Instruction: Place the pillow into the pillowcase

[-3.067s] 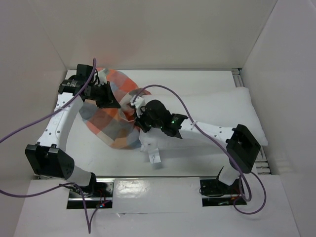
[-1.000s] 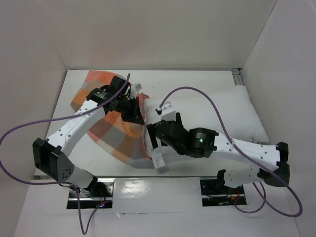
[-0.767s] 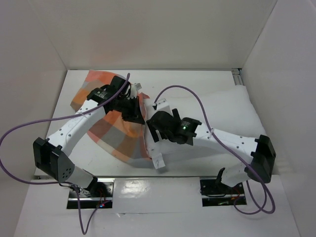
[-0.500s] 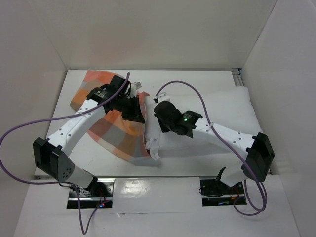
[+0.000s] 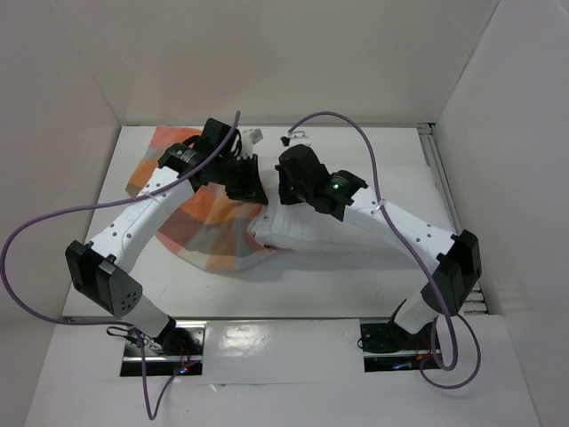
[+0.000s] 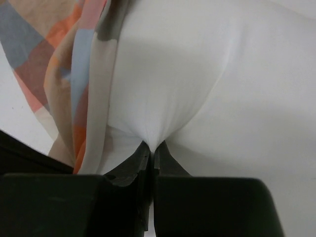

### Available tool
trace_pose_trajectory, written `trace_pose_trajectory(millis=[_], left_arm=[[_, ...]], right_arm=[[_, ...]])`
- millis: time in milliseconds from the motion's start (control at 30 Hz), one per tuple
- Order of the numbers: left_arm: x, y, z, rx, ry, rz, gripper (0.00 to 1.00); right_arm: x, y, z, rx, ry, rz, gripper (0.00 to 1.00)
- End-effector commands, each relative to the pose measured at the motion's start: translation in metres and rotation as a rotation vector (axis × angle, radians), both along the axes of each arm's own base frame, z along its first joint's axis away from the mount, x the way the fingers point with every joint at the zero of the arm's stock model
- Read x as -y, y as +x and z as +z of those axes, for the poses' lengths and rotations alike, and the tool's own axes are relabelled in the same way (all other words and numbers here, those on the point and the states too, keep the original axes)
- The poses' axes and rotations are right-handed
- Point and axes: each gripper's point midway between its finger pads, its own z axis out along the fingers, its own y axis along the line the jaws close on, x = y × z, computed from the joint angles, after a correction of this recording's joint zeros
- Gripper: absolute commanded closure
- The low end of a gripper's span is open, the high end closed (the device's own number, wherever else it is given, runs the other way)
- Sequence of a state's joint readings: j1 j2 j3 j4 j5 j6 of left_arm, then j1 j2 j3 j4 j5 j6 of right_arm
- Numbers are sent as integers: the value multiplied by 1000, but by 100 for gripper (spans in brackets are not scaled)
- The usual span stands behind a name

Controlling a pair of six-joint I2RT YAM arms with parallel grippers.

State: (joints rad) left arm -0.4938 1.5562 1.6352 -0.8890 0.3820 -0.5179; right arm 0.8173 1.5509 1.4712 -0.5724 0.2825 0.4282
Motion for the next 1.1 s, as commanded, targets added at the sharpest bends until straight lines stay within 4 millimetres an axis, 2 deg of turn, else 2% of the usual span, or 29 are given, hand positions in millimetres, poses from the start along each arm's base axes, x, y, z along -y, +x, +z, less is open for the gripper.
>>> trace_pose_trajectory(millis=[0, 33, 67, 200, 300, 367, 433, 467, 500, 567, 600, 633, 700, 733, 767, 867, 933, 967, 1000, 1033, 1067], left_arm=[[4, -26, -3, -45, -1, -70, 100], [3, -27, -7, -62, 2, -63, 100], [3, -30, -1, -52, -12, -69, 100], [3, -37, 16, -18, -47, -83, 100], [4, -40, 24, -20, -72, -75, 100], [4, -44, 32, -12, -91, -74, 100], [3, -49, 26, -39, -92, -72, 100], [4, -50, 24, -51, -99, -72, 100], [4, -51, 13, -71, -89, -70, 100], [6, -49, 4, -71, -68, -75, 99], [3, -46, -12, -114, -17, -54, 87], [-3, -45, -12, -112, 22, -41, 57], [-18, -31, -12, -54, 107, 36, 24], [-19, -23, -1, -10, 110, 58, 5], [-25, -17, 4, 17, 135, 87, 0], [-36, 7, 29, 87, 131, 161, 3], [-41, 21, 34, 102, 133, 194, 19], [-39, 30, 44, 131, 124, 204, 26], [-45, 43, 45, 147, 143, 241, 31], [-44, 58, 32, 126, 183, 257, 35], [-48, 75, 43, 166, 190, 307, 35]], right_arm=[[-23, 14, 1, 42, 110, -40, 100], [-26, 13, -17, 29, 81, -42, 100], [-23, 8, -41, -2, 33, -43, 100], [-11, 3, -94, -79, -56, -88, 100], [-4, 1, -110, -88, -64, -118, 100], [2, 4, -113, -96, -56, -154, 100], [7, 8, -108, -86, -31, -174, 100], [4, 6, -99, -78, 11, -164, 100], [1, 6, -96, -62, 44, -154, 100], [-4, 1, -91, -49, 101, -121, 100], [-4, -1, -81, -32, 146, -118, 100], [-3, -3, -81, -27, 164, -123, 100], [-3, -14, -93, -45, 191, -113, 100], [-4, -17, -90, -39, 211, -101, 100], [-3, -26, -101, -58, 205, -96, 100], [-9, -43, -108, -72, 210, -48, 100], [-15, -50, -108, -75, 210, -25, 100], [-12, -49, -114, -80, 187, -39, 100], [-15, -53, -112, -73, 175, -24, 100], [-20, -54, -111, -62, 163, -15, 100], [-17, -53, -113, -61, 152, -25, 100]])
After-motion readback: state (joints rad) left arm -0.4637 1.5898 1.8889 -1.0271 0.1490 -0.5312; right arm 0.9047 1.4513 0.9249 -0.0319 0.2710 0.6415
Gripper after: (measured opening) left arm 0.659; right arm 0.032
